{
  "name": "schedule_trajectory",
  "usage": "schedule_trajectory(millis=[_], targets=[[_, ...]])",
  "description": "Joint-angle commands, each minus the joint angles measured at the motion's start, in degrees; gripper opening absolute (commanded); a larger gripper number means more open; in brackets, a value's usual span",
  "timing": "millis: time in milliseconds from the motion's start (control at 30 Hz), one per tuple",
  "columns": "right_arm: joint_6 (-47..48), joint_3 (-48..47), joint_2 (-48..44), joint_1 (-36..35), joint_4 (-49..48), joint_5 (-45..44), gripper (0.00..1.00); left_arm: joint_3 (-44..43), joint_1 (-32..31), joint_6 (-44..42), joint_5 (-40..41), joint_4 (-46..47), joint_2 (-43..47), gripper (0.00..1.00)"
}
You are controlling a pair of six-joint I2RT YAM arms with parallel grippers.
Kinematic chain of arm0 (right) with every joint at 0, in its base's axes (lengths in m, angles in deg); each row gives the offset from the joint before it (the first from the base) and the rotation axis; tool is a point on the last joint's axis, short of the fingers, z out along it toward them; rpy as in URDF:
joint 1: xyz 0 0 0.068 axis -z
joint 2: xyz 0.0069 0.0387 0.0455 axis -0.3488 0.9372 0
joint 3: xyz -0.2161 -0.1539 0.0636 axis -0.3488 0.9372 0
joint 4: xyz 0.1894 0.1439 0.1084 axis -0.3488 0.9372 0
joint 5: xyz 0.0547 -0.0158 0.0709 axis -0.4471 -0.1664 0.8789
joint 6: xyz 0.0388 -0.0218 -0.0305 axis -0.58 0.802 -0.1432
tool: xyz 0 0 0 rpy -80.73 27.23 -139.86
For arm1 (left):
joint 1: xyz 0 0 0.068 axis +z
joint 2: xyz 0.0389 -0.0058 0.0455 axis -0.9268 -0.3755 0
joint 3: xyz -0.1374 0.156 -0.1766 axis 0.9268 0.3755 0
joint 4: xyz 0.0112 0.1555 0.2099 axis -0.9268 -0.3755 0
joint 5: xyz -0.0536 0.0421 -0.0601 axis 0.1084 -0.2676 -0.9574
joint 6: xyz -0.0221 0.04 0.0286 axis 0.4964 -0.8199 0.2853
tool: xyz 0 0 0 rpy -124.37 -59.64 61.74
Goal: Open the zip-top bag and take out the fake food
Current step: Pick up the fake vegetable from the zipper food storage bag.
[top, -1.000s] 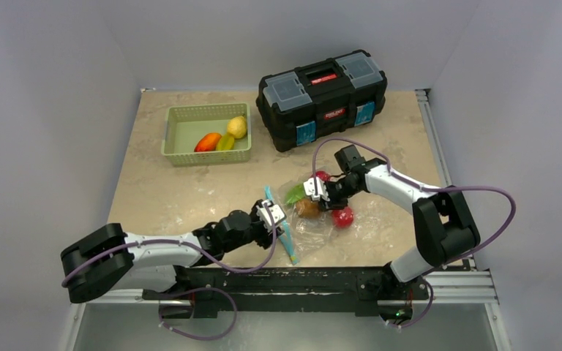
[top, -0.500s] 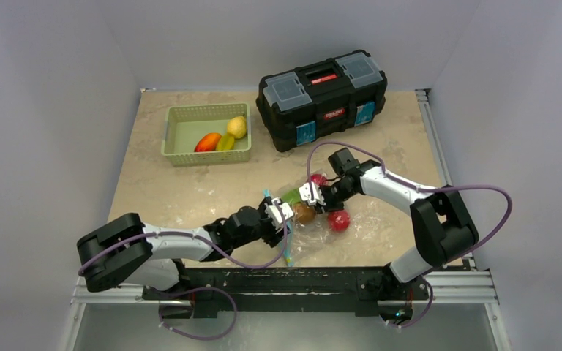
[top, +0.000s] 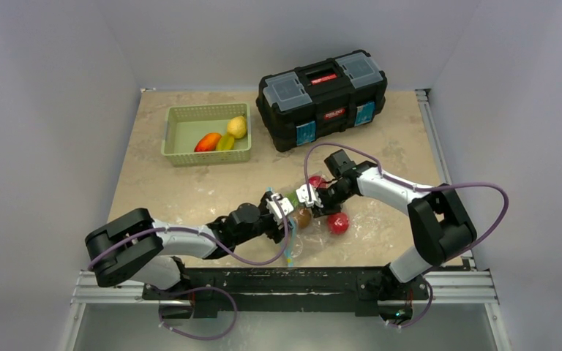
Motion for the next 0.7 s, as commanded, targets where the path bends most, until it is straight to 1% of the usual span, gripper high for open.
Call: schedule_trajectory(millis=[0,67,300,500,667], targets=[[-1.2,-1.8,0.6,-0.9,0.9,3.4,0.11,-0.1,0.7,0.9,-2.5,6.6,-1.2,0.72],[-1.7,-2.0,0.7,-1.1,0.8,3.7,0.09,-0.3,0.8,1.1,-3.2,6.8,-1.8,0.73],[-2.5,-2.4,1.2,-2.4,0.8,4.5,0.06,-0.3,0.8,2.0,-4.4,7.8,-4.1,0.75],[-2.8,-2.4,1.4,-2.6,0.5,4.1,0.05,-0.8,0.8,2.0,-6.2,7.1,-5.8,0.73],[-3.0,-2.3,1.7,-2.5,0.4,3.8,0.03,-1.2,0.8,2.0,-6.1,7.3,-7.6,0.72]])
